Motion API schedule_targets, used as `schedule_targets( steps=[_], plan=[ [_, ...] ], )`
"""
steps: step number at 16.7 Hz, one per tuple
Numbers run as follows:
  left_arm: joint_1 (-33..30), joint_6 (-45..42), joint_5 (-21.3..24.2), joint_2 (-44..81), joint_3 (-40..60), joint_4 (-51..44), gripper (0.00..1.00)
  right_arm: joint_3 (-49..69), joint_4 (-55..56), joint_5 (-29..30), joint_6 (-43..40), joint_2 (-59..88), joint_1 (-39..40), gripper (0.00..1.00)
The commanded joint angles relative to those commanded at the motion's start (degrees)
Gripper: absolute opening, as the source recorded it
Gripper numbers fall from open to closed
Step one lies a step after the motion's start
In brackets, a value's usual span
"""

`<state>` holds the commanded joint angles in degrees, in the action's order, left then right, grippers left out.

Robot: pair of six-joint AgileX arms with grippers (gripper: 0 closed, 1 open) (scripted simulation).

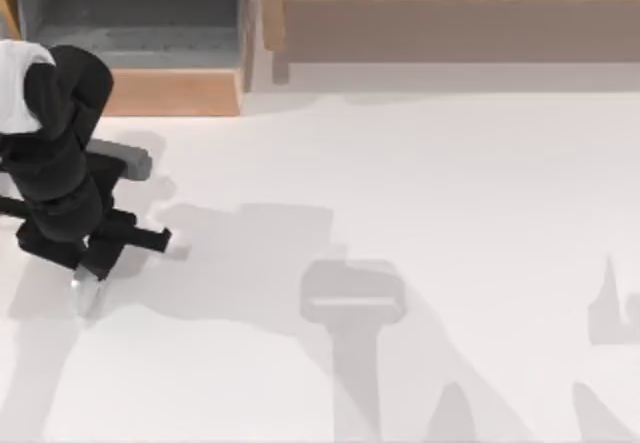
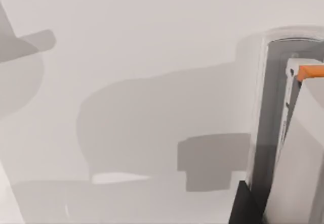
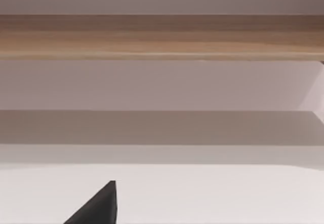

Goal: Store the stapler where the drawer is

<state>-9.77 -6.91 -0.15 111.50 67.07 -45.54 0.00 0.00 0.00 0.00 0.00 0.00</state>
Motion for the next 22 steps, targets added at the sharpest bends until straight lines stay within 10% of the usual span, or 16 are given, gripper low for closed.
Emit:
schedule_targets(
  steps=[15, 22],
  plan=[
    [0.14, -0.41, 0.05, -2.97, 3.9, -6.54, 0.0, 0.0, 0.0, 0.0, 0.0, 0.0, 0.0, 1.0],
    [5.41, -9.14, 1.86, -2.95, 24.11, -13.86, 0.0, 0.0, 0.0, 0.0, 0.0, 0.0, 0.0, 1.0]
  ],
)
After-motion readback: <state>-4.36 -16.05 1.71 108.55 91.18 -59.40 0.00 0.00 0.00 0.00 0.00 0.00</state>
